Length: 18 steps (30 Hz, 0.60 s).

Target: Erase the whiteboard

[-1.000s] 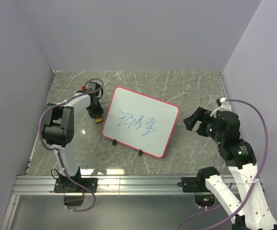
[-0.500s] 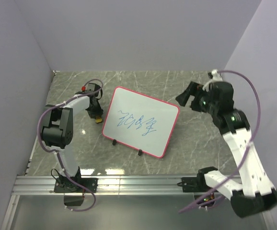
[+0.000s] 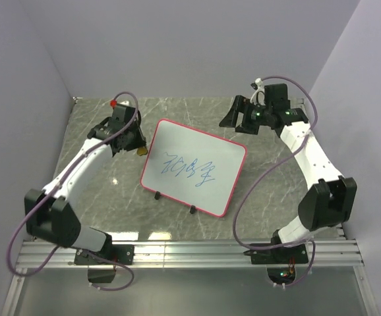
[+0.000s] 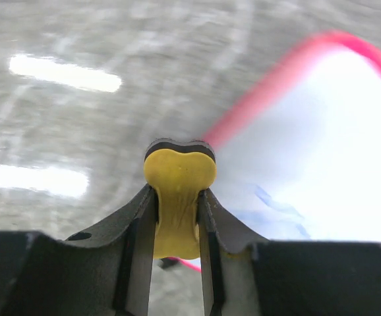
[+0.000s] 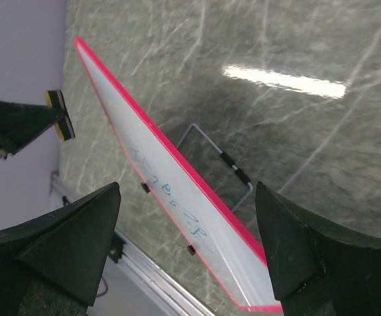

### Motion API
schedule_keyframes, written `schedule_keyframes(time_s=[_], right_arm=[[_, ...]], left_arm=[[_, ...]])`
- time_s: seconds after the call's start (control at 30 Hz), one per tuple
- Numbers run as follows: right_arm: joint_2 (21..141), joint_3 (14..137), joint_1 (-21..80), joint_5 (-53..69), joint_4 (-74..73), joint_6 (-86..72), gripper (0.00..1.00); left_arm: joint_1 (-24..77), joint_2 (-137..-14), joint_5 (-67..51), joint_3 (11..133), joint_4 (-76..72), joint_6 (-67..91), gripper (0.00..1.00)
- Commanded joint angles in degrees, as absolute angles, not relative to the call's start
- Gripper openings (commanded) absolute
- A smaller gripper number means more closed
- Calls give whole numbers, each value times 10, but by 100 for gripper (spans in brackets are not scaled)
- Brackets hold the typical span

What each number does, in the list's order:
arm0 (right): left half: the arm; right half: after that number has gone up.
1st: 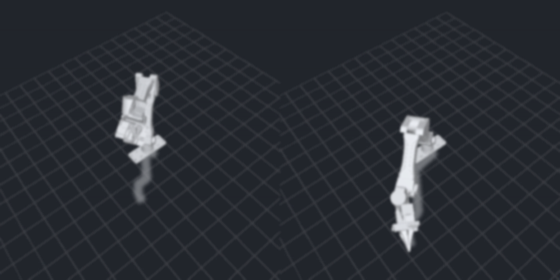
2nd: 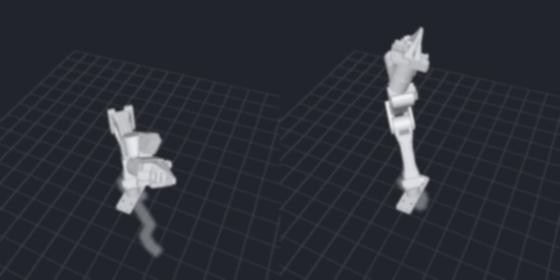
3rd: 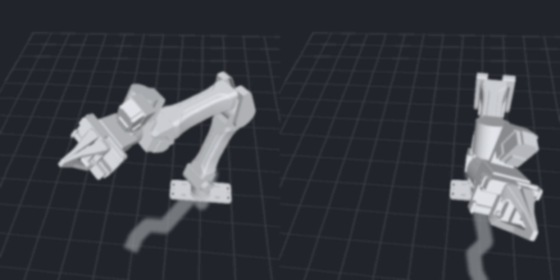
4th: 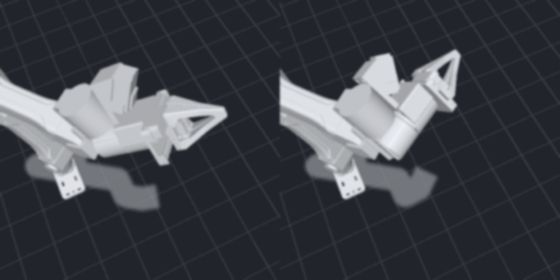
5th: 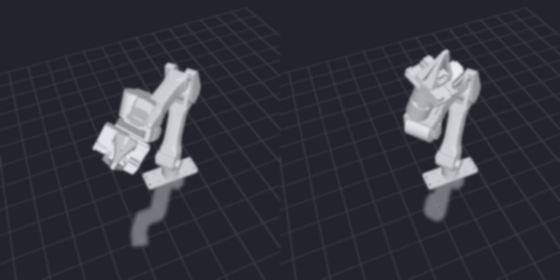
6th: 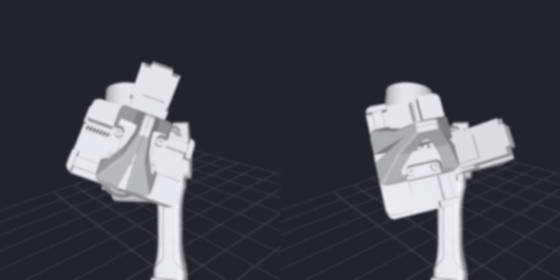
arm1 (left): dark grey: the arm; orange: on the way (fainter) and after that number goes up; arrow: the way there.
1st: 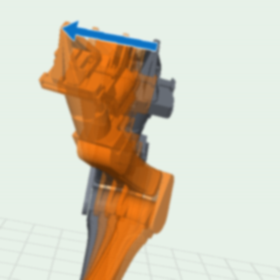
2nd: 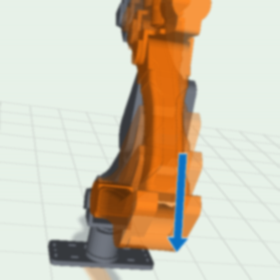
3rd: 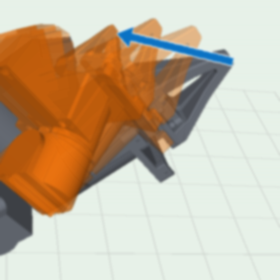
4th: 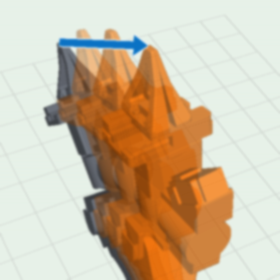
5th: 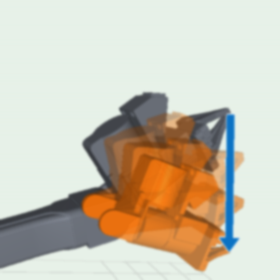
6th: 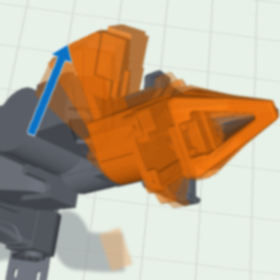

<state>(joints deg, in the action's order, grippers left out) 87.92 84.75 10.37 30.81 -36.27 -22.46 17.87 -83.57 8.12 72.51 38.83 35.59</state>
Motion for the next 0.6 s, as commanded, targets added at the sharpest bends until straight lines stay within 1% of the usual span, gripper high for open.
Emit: schedule_keyframes(time_s=[0.0, 0.17, 0.37, 0.43, 0.47, 0.57], right_arm=[[898, 852, 102, 416, -309, -225, 89], [945, 865, 119, 473, -298, -231, 88], [966, 860, 144, 471, -300, -223, 84], [971, 856, 153, 468, -301, -220, 81], [976, 854, 156, 469, -306, -216, 79], [982, 849, 163, 464, -313, -209, 69]], left_arm=[[224, -782, 59, 735, 407, 361, 1], [306, -747, 14, 685, 365, 370, 0], [409, -749, 11, 654, 312, 384, 0], [435, -759, 18, 656, 300, 383, 0], [463, -775, 22, 660, 292, 378, 0], [516, -816, 44, 678, 277, 363, 0]])
